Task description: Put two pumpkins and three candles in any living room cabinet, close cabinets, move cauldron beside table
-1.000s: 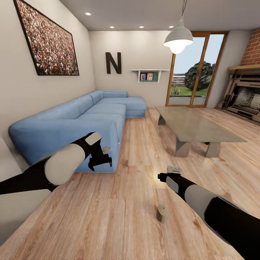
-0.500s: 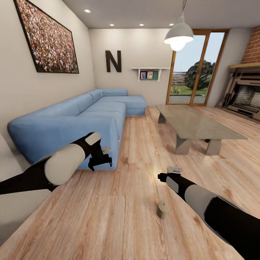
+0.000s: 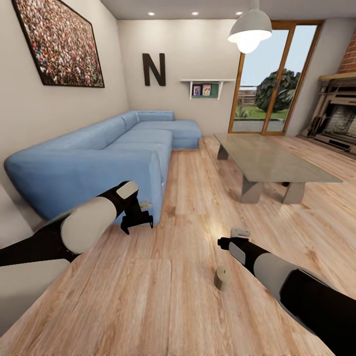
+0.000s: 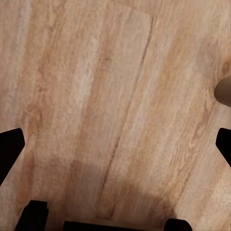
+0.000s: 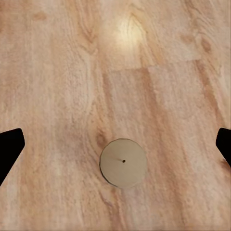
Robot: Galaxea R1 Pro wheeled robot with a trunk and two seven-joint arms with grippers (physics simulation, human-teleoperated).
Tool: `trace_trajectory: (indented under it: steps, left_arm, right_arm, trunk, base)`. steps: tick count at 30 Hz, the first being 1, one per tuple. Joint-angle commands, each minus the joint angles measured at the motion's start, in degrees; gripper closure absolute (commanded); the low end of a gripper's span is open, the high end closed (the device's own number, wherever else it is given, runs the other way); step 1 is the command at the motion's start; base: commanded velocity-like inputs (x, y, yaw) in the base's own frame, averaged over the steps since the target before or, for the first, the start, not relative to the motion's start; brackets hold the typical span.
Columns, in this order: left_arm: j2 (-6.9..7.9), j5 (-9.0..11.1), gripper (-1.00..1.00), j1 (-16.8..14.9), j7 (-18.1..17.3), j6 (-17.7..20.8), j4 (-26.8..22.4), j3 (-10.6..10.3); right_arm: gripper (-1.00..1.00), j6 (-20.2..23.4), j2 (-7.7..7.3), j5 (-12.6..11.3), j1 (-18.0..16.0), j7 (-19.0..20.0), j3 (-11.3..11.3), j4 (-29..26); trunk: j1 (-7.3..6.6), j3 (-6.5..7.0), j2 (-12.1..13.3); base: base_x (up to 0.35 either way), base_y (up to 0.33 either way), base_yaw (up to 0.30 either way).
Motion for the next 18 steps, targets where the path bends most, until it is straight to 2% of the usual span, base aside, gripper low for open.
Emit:
trace_trajectory:
  steps: [1, 3, 18]
  left_arm:
    - [-0.04, 0.5, -1.0, -0.01, 0.6, 0.12, -0.11, 0.11]
    - [-0.14, 0.5, -1.0, -0.01, 0.6, 0.12, -0.11, 0.16]
    - [0.11, 0.5, -1.0, -0.01, 0.6, 0.12, -0.11, 0.17]
  right_arm:
    - [-1.0, 0.05, -0.09, -0.3, -0.03, -0.34, 0.38, -0.06]
    - [-1.0, -1.63, -0.61, -0.3, -0.03, -0.36, 0.23, 0.15]
    - [-1.0, -2.03, -0.65, -0.3, -0.03, -0.31, 0.22, 0.19]
  trunk:
    - [0.01, -0.28, -0.04]
    - [0.06, -0.72, -0.07]
    - [0.45, -4.05, -0.27]
  base:
    - [0.0, 0.0, 0.0]
    - [0.0, 0.0, 0.0]
    - [0.0, 0.0, 0.0]
